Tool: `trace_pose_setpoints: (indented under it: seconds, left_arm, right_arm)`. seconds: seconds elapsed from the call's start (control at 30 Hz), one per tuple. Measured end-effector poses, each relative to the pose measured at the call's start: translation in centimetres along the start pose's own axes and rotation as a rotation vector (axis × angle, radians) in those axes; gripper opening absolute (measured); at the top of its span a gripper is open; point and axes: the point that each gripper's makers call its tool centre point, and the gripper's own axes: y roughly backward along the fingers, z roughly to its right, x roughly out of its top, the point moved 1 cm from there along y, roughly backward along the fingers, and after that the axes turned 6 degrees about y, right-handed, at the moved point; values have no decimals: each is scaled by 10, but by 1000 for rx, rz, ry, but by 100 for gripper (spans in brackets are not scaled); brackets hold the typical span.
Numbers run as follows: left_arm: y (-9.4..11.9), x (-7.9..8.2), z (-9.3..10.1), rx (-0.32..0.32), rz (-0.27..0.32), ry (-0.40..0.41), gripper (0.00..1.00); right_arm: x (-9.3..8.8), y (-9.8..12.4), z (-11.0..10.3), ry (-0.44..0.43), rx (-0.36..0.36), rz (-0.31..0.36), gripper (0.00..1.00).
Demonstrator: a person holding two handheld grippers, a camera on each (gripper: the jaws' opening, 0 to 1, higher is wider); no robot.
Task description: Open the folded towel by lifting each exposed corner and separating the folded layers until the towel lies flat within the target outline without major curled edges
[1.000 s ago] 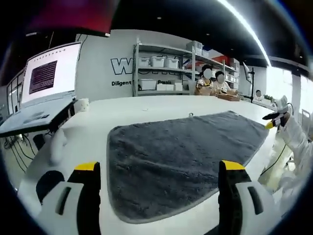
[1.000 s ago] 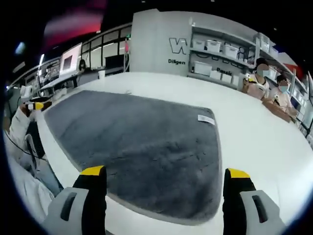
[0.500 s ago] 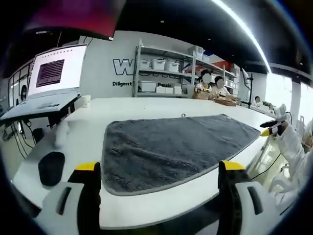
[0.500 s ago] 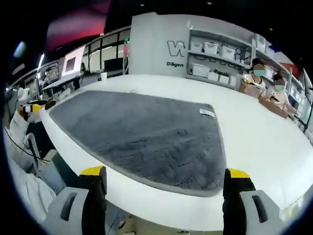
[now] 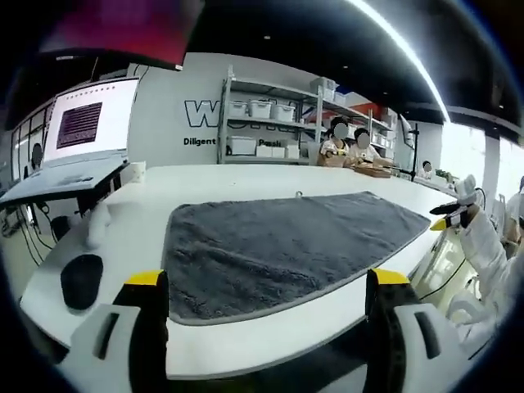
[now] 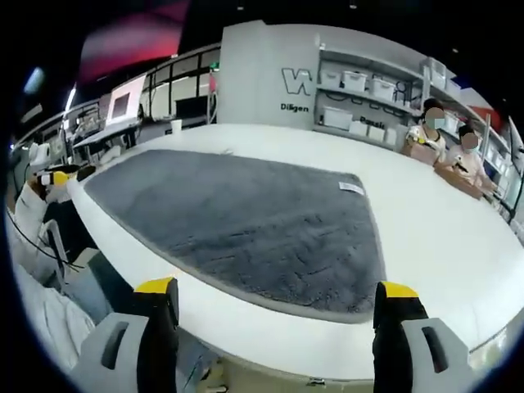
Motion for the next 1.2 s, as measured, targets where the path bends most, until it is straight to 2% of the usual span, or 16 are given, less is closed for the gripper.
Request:
trace_pose_setpoints:
  seconds: [0.5,0.93,1.2]
  left_arm:
    - [-3,2,7,-43,10,4,99]
    - [-4,-2,4,-46,12,18,99]
    - [-4,2,4,-48,23,18,99]
  right_arm:
    - [3,3,-3,12,-1,1,99]
    - [4,3,-2,22,-8,-13,99]
    - [9,-1,-2,27,-9,-13,99]
